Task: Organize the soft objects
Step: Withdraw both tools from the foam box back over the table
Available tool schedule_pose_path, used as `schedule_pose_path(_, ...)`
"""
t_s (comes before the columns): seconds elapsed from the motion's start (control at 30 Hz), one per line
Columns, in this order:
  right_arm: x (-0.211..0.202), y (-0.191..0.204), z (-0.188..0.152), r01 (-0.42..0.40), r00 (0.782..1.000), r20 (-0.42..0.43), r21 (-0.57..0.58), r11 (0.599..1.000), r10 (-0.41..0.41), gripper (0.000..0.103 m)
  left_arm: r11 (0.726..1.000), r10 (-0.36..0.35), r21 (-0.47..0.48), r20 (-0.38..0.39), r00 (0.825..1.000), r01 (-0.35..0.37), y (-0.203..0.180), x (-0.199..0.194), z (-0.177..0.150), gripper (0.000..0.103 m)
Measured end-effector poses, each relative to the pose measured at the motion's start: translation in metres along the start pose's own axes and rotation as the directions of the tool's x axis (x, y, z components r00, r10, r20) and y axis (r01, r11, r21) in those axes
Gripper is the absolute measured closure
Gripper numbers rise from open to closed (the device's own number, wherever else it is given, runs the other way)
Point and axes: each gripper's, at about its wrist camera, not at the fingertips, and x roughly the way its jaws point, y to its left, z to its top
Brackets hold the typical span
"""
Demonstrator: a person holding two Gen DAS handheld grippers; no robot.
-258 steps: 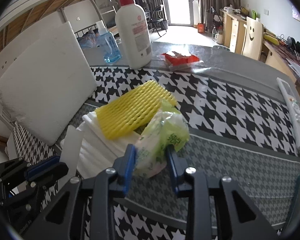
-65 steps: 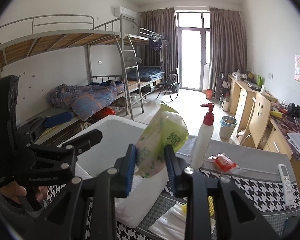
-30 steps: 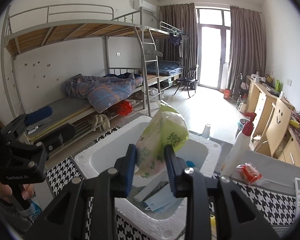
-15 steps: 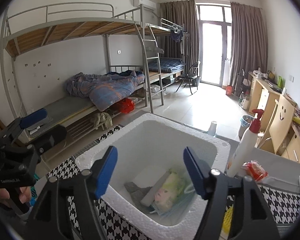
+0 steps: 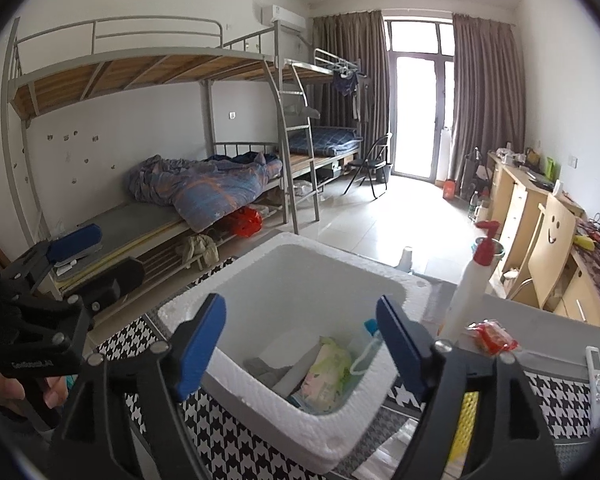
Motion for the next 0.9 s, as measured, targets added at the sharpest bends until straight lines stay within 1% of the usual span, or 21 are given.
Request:
schedule_pose_path(0.17,-0.010,-0.006,-0.001,0.023,1.000,0.012,0.017,1.000,-0.024,0.020,1.000,-0.031,0.002,0.006,0.999,0.031,-0.011,-0.006,0.004,0.001)
schedule_pose_path(0.23,-0.015,-0.008,-0.001,0.033,0.999,0.016,0.026,0.999,-0.034,0.018,0.999,-0.037,0.008,0.014,0.999,0.037,-0.014,-0.010,0.005,0.001)
schedule_pose_path(0.3,-0.021,-0.009,-0.001,0.051,0.998,0.029,0.031,0.998,-0.052,0.013,0.999,-0.043,0.014,0.017,0.999,0.043,-0.017,-0.014,0.006,0.001)
schedule_pose_path(0.37,-0.026,-0.011,-0.002,0.059,0.997,0.038,0.039,0.997,-0.061,0.010,0.999,-0.049,0.016,0.020,0.999,0.049,-0.021,-0.018,0.007,0.001)
schedule_pose_path(0.47,-0.035,-0.014,-0.003,0.087,0.995,0.053,0.047,0.995,-0.090,0.009,0.998,-0.060,0.018,0.022,0.998,0.060,-0.026,-0.023,0.008,0.001)
schedule_pose_path(0.6,-0.053,-0.021,-0.007,0.112,0.990,0.078,0.068,0.991,-0.117,0.002,0.996,-0.083,0.022,0.032,0.996,0.083,-0.038,-0.030,0.012,0.001)
schedule_pose_path(0.9,-0.076,-0.029,-0.014,0.158,0.981,0.101,0.079,0.984,-0.166,0.001,0.989,-0.143,0.034,0.044,0.989,0.142,-0.058,-0.045,0.014,0.001)
